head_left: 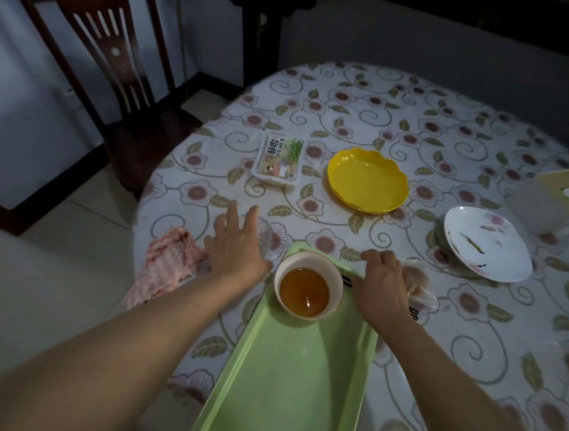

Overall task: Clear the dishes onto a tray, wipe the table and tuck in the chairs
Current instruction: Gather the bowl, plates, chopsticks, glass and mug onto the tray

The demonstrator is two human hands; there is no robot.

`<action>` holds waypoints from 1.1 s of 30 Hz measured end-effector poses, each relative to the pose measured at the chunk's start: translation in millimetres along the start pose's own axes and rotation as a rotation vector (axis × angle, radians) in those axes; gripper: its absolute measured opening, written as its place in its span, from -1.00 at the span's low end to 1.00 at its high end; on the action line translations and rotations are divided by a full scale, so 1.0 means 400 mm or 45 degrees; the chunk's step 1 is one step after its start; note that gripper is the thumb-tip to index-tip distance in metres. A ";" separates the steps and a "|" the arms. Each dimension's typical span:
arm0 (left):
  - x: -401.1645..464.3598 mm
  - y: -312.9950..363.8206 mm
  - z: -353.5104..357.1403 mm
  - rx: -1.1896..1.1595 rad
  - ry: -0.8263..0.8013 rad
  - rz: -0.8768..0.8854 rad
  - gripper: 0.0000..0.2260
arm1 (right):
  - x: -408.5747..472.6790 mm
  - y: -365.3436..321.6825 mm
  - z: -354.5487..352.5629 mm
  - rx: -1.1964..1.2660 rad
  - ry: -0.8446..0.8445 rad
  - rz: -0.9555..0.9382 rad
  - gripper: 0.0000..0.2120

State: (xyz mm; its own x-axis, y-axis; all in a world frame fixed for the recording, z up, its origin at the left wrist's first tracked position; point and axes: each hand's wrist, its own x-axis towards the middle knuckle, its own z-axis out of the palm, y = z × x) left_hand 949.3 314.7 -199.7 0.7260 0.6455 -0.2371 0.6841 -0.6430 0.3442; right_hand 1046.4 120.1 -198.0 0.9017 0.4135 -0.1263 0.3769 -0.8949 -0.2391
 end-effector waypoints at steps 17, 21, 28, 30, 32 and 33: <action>-0.094 -0.021 -0.070 0.048 -0.021 -0.070 -0.30 | -0.147 -0.014 -0.050 0.054 -0.010 0.054 -0.67; -0.180 -0.027 -0.063 0.034 -0.061 -0.040 -0.21 | -0.182 -0.023 -0.063 0.037 -0.014 -0.018 -0.66; -0.281 0.009 -0.001 0.033 -0.121 0.098 -0.22 | -0.229 -0.008 -0.071 0.066 -0.055 -0.042 -0.68; -0.293 0.020 0.028 0.044 -0.137 0.155 -0.20 | -0.238 0.007 -0.070 0.080 -0.070 -0.031 -0.67; -0.299 0.027 0.051 0.051 -0.138 0.207 -0.21 | -0.243 0.020 -0.068 0.102 -0.070 -0.013 -0.66; -0.300 0.031 0.060 0.060 -0.133 0.221 -0.22 | -0.245 0.028 -0.066 0.110 -0.066 0.000 -0.66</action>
State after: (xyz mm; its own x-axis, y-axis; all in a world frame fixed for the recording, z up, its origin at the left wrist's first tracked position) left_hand 872.3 219.2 -188.6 0.8348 0.4787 -0.2720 0.5490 -0.7610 0.3456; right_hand 967.8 65.2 -162.9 0.8887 0.4234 -0.1758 0.3548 -0.8781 -0.3209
